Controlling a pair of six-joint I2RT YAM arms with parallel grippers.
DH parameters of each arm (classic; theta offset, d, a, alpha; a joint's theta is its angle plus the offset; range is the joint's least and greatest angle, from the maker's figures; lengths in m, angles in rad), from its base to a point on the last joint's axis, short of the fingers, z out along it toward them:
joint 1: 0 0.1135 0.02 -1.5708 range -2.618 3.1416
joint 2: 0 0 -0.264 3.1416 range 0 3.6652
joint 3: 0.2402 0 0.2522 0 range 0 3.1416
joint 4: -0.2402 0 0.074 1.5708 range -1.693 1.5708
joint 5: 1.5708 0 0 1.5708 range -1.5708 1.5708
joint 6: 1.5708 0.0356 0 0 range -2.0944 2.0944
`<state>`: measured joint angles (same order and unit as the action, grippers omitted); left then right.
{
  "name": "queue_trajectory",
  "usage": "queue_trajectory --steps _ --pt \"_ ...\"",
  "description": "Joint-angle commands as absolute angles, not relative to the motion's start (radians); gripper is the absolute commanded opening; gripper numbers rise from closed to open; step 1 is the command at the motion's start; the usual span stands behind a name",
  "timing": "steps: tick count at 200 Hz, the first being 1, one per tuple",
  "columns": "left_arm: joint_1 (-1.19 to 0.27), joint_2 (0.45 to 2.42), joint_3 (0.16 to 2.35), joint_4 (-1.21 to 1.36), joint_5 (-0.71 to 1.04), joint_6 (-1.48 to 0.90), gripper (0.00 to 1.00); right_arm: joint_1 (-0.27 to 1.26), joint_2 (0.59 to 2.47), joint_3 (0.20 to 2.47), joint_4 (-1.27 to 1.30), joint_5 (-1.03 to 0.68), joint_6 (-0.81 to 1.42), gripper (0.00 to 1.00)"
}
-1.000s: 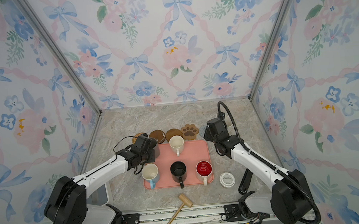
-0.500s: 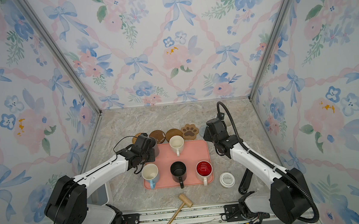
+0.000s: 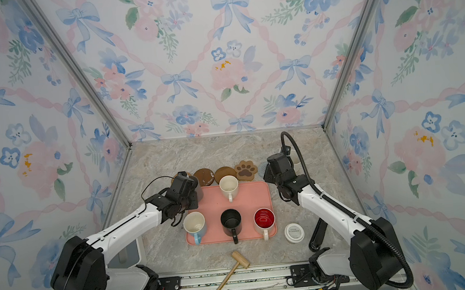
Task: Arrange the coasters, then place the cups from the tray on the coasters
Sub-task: 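Lift the grey mug off the tray with the left gripper, then carry the grey mug over the rattan coaster with the left gripper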
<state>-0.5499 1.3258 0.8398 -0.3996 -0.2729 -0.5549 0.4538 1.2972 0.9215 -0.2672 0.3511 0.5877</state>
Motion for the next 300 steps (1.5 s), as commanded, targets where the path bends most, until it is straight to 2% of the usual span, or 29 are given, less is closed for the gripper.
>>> queue_trajectory --steps 1,113,201,300 --pt "-0.547 1.273 0.848 -0.352 -0.354 -0.559 0.00 0.463 1.313 0.951 -0.259 0.342 0.588 0.63" --pt "-0.438 1.350 0.942 -0.319 -0.356 -0.490 0.00 0.462 1.334 0.962 -0.261 0.325 0.583 0.63" --pt "-0.305 1.423 0.967 -0.187 -0.240 -0.416 0.00 0.463 1.338 0.976 -0.282 0.325 0.573 0.61" --pt "-0.262 1.572 1.046 -0.127 -0.182 -0.392 0.00 0.462 1.333 0.991 -0.307 0.328 0.566 0.61"
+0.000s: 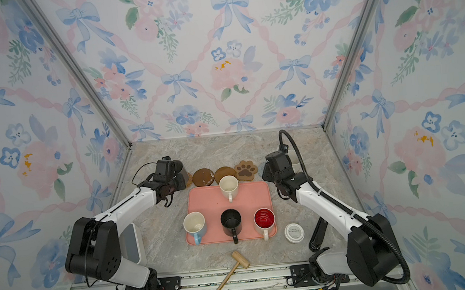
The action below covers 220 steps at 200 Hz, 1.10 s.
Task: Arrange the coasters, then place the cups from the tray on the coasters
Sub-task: 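Carry the grey mug over the rattan coaster with the left gripper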
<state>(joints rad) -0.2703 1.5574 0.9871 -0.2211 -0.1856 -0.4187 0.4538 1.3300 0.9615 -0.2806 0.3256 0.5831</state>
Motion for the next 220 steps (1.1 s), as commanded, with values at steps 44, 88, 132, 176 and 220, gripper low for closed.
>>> queue_trajectory --steps 44,88,132,176,220 --pt "-0.261 1.615 1.057 -0.130 -0.192 -0.395 0.00 0.463 1.334 0.993 -0.316 0.339 0.562 0.61" --pt "-0.260 1.598 1.046 -0.131 -0.209 -0.400 0.00 0.463 1.347 0.999 -0.316 0.339 0.560 0.61" --pt "-0.260 1.582 1.042 -0.133 -0.219 -0.390 0.00 0.463 1.356 1.003 -0.316 0.332 0.558 0.61" --pt "-0.259 1.581 1.033 -0.132 -0.215 -0.394 0.00 0.463 1.356 1.002 -0.316 0.331 0.559 0.61" --pt "-0.259 1.576 1.024 -0.133 -0.214 -0.395 0.00 0.462 1.359 1.003 -0.316 0.329 0.559 0.61"
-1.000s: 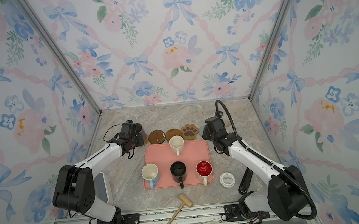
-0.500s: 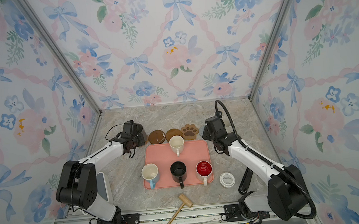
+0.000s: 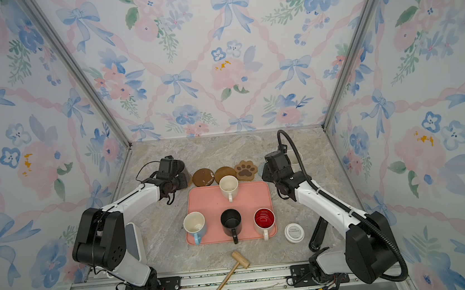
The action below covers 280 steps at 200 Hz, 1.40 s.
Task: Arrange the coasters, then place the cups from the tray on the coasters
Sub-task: 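Carry the grey mug over the rattan coaster with the left gripper, then lower the grey mug onto the rattan coaster and open the left gripper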
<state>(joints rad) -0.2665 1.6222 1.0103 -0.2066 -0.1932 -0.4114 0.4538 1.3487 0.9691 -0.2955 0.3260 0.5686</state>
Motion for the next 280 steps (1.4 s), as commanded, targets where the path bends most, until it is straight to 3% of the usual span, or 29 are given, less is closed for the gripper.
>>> queue_trajectory --steps 1,110,146,185,280 --pt "-0.259 1.577 1.023 -0.133 -0.214 -0.396 0.00 0.463 1.359 1.003 -0.316 0.330 0.558 0.61" --pt "-0.259 1.582 0.998 -0.136 -0.209 -0.398 0.00 0.462 1.365 1.003 -0.314 0.327 0.558 0.61" --pt "-0.259 1.582 0.994 -0.138 -0.201 -0.398 0.18 0.462 1.368 1.003 -0.313 0.325 0.558 0.61" --pt "-0.258 1.573 0.996 -0.144 -0.199 -0.398 0.51 0.463 1.368 1.003 -0.313 0.321 0.557 0.61" --pt "-0.263 1.405 0.948 -0.145 -0.202 -0.413 0.58 0.462 1.362 1.002 -0.313 0.319 0.560 0.61"
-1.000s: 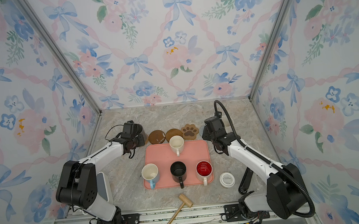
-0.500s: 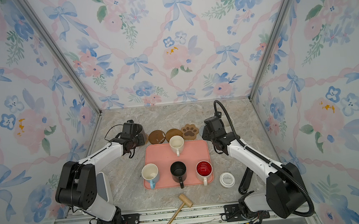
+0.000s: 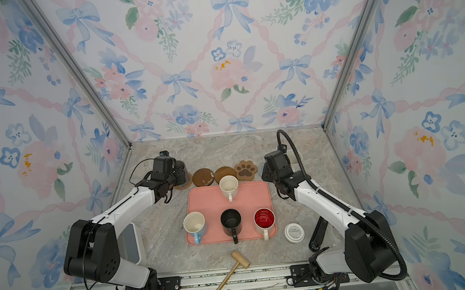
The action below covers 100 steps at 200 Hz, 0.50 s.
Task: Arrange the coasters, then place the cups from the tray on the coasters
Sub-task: 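Lower the grey mug onto the rattan coaster and open the left gripper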
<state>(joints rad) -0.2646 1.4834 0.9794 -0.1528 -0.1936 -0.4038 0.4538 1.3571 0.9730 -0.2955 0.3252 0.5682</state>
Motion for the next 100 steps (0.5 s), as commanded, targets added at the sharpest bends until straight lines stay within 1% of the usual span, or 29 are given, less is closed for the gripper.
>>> queue_trajectory --steps 1,26,55,100 --pt "-0.263 1.401 0.946 -0.145 -0.202 -0.413 0.58 0.462 1.362 1.003 -0.312 0.319 0.560 0.61" --pt "-0.290 1.313 0.920 -0.144 -0.212 -0.415 0.58 0.464 1.365 1.002 -0.304 0.309 0.562 0.61" --pt "-0.371 1.214 0.882 -0.142 -0.276 -0.425 0.58 0.469 1.376 1.010 -0.301 0.301 0.562 0.61" --pt "-0.477 1.069 0.775 -0.141 -0.333 -0.561 0.58 0.493 1.383 1.024 -0.300 0.299 0.559 0.63"
